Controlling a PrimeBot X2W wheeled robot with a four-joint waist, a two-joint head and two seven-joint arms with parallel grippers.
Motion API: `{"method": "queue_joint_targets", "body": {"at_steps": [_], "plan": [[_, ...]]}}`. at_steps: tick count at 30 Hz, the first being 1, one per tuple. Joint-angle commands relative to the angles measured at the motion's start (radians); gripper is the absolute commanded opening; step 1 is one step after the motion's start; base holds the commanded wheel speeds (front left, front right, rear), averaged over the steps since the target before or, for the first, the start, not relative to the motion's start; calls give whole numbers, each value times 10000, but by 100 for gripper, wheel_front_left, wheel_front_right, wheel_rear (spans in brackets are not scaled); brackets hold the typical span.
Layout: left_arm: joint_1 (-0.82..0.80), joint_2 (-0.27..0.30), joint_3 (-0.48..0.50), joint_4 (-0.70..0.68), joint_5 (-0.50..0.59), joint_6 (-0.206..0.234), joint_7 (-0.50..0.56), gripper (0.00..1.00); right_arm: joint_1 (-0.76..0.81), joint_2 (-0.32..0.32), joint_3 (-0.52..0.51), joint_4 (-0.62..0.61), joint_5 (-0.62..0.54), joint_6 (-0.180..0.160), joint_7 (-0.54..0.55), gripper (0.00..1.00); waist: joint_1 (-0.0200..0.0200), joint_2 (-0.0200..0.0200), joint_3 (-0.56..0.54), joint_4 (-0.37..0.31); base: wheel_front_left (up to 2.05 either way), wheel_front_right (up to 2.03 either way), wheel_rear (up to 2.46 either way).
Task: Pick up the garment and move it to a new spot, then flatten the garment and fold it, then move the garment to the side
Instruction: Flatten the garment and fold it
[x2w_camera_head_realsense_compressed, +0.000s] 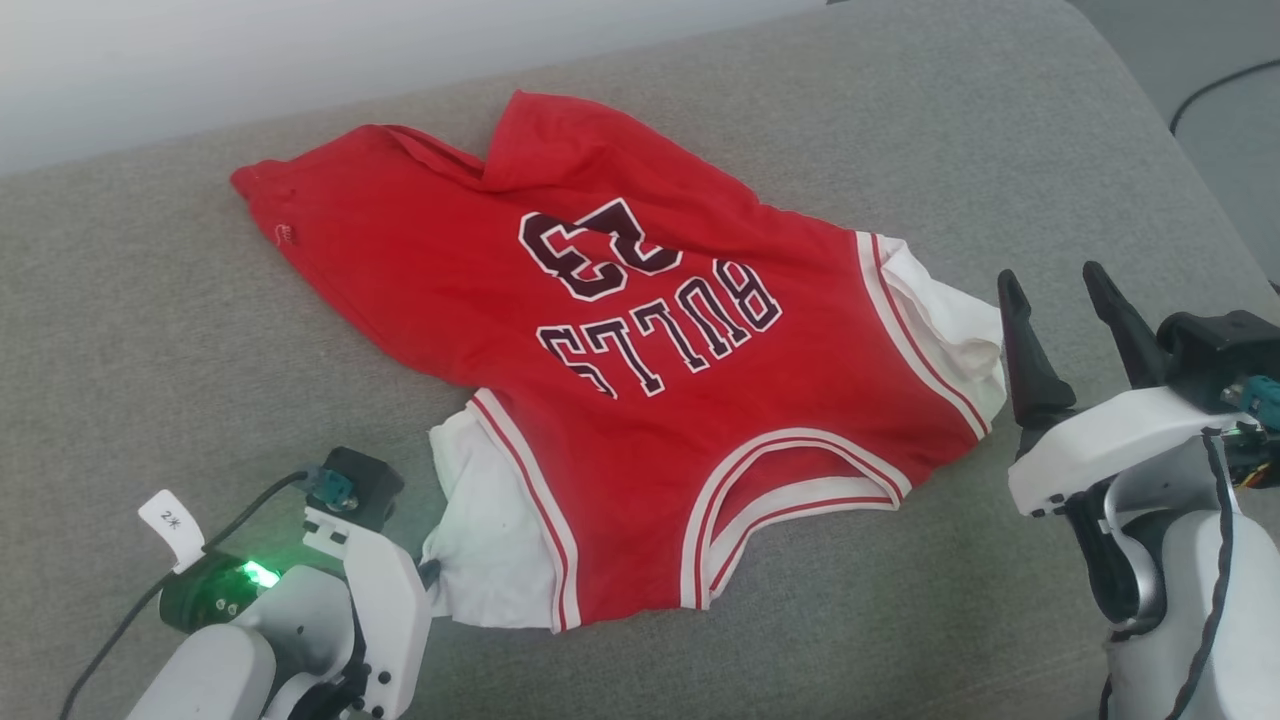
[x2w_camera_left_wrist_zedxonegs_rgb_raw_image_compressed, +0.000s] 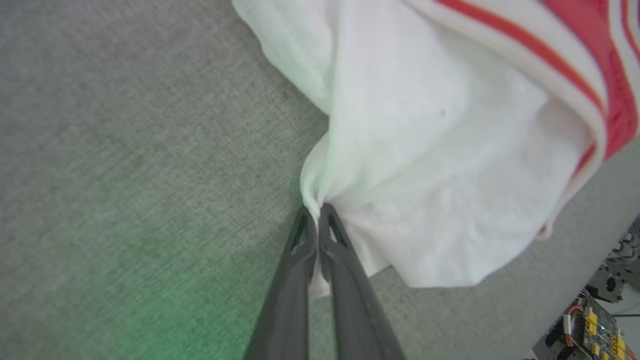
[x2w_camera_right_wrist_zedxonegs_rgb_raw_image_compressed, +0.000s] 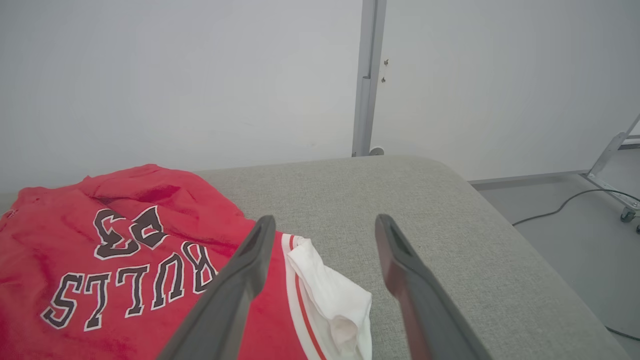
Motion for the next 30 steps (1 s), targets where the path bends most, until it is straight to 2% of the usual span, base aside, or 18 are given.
{"method": "queue_joint_targets", "body": {"at_steps": [1,7,11,21,24,28,29,30], "plan": [[537,-4,-455,643,-33,-88,439,0,-82,-42,-45,25,-51,1,-55,100,0,-1,-38,88,0,0,0],[539,525,-121,567,129,87,318,0,4,-136,-119,-11,-108,1,-29,100,0,-1,-242,380,0,0,0],[522,1007,519,222,54,419,148,0,129,-237,-162,-35,-117,1,27,100,0,-1,-433,634,0,0,0],[582,2169,1977,403,-361,701,-182,0,255,-396,-191,75,-69,1,140,100,0,-1,-842,1238,0,0,0],[697,2348,2265,850,-600,715,-177,0,232,-374,-93,120,-17,1,152,100,0,-1,-918,1305,0,0,0],[857,2216,2478,1292,-884,725,-424,0,237,-371,-62,161,-12,1,113,100,0,-1,-959,1322,0,0,0],[856,2153,2492,1372,-975,674,-483,7,235,-380,-57,174,3,1,103,100,0,-1,-966,1324,0,0,0],[840,2108,2511,1441,-1033,636,-549,44,234,-390,-46,189,16,1,98,100,0,-1,-973,1325,0,0,0]]}}
